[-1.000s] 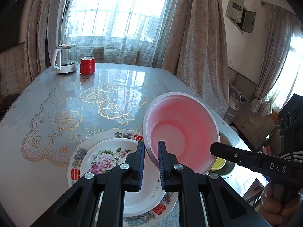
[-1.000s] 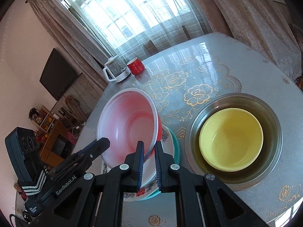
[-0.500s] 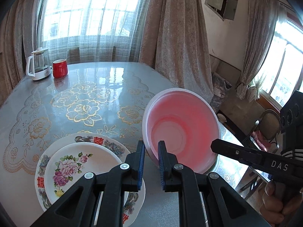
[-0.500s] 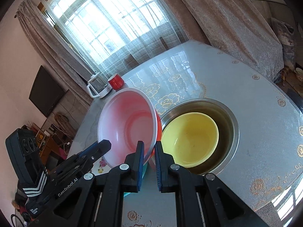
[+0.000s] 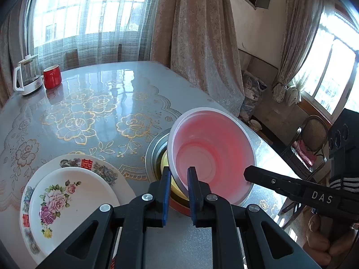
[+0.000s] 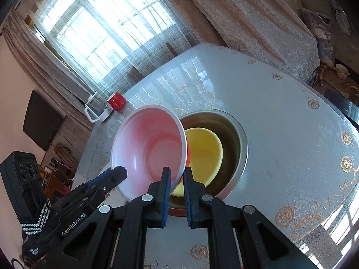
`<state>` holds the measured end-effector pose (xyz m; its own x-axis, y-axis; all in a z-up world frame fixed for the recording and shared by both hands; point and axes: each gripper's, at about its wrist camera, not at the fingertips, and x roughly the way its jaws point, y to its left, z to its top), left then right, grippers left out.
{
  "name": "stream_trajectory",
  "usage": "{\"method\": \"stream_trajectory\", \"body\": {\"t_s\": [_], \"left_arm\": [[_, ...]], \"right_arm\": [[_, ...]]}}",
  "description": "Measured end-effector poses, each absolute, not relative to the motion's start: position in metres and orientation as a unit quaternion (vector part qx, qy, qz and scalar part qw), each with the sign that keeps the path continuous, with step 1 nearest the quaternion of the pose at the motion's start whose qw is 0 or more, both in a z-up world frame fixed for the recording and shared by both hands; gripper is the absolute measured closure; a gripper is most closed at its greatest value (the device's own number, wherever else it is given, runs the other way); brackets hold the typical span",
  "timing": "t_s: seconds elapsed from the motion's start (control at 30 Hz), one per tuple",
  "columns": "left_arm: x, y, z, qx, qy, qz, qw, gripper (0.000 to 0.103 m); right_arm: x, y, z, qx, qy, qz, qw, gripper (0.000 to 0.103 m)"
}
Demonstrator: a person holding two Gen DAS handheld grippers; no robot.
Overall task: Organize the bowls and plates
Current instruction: 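Lower the red bowl into the yellow bowl and open the right gripper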
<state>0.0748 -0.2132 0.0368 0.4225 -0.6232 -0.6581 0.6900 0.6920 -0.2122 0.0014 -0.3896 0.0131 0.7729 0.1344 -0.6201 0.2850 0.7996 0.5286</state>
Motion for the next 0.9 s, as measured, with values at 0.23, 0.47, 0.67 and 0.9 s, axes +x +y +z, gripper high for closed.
{"method": "stream_trajectory", "body": {"t_s": [0.23, 0.47, 0.67, 0.9], "left_arm": [[0.082, -0.222, 0.025, 0.049, 0.394, -0.39, 0.831, 0.089], [0.085, -0.227, 0.019, 0.052, 0.402, -0.393, 0.826, 0.089], [0.088, -0.228, 0.017, 0.05, 0.41, -0.393, 0.821, 0.089], [0.09, -0.225, 0.015, 0.043, 0.418, -0.392, 0.818, 0.089]], "right_arm": [[0.004, -0.396, 0.0, 0.326, 0.35, -0.049, 0.877, 0.089], [0.006, -0.4, -0.005, 0.33, 0.359, -0.056, 0.871, 0.089], [0.008, -0.402, -0.007, 0.33, 0.362, -0.058, 0.87, 0.089], [0.009, -0.403, -0.008, 0.326, 0.365, -0.066, 0.87, 0.086]]}}
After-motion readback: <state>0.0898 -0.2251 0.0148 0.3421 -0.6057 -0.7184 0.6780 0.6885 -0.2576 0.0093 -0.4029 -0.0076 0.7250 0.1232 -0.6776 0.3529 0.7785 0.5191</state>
